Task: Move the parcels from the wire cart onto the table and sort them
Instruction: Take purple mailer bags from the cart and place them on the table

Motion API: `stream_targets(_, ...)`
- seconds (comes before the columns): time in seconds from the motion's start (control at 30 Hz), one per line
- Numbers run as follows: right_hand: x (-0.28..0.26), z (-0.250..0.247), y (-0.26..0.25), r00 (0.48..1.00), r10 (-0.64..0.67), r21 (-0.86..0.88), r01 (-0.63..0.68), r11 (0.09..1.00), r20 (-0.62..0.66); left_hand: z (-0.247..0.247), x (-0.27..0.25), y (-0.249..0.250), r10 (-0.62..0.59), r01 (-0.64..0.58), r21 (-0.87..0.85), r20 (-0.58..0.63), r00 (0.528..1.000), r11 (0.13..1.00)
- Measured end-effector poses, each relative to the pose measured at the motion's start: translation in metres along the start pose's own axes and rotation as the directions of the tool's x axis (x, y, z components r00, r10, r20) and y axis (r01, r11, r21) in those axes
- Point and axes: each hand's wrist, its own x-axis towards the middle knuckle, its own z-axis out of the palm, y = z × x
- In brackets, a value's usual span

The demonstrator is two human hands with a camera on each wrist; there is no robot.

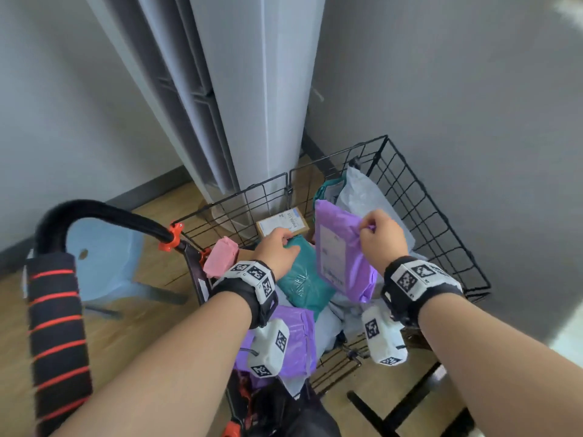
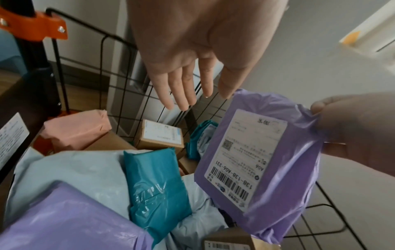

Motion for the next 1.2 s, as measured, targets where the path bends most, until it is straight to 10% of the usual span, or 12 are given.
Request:
stream_targets(0.57,-0.147,-0.191,0.016,0.886,0.212,0.506,0.029,0.862,-0.412,0.011,-0.15,0.157,0.331,-0.32,-0.088,0.339,0.881,0.943)
stream_targets(1.2,-0.323,-0.353,0.217,0.647,0.59,0.764,-0.018,0.644,-0.482,0.239,-0.315,0.271,0.461,-0.523,-0.125,0.669,0.583,0.843)
